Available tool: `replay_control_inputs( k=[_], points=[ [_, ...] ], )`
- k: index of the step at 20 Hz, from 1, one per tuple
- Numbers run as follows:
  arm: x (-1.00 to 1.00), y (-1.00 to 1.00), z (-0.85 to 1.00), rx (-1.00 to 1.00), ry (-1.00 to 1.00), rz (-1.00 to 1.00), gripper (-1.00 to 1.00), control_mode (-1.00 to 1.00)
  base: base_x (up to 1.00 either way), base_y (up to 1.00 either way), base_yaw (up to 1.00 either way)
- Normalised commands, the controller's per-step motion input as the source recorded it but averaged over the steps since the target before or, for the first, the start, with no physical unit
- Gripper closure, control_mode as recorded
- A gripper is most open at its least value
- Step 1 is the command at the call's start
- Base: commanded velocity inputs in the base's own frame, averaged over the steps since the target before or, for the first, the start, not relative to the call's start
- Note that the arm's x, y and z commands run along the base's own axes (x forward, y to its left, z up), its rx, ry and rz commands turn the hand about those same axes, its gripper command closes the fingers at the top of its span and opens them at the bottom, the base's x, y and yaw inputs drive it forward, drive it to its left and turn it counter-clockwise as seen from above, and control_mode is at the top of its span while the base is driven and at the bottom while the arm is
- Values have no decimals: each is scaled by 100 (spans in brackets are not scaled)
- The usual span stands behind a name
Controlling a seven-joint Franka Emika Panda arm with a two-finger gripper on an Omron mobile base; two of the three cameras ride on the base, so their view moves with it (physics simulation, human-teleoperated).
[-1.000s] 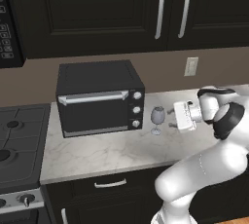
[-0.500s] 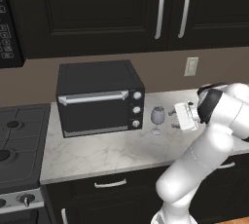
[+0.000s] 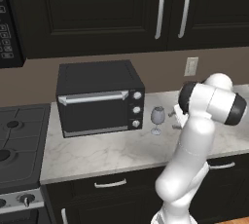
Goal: Retrieve the wine glasses from the counter and place one next to each plate.
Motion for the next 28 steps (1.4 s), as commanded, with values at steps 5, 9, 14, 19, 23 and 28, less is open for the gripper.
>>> replay_control_inputs(
  k=[5,9,14,19,23,28],
  points=[
    [-11,18,-1,0,1,0,-100,-100,0,0,0],
    [0,14,-1,0,2,0,-100,-100,0,0,0],
    [0,17,-8,0,4,0,-100,-100,0,0,0],
    [-1,28,-3,0,5,0,-100,-100,0,0,0],
    [-2,42,0,0,1,0,-100,-100,0,0,0],
    [0,19,-5,0,3,0,-100,-100,0,0,0]
  ],
)
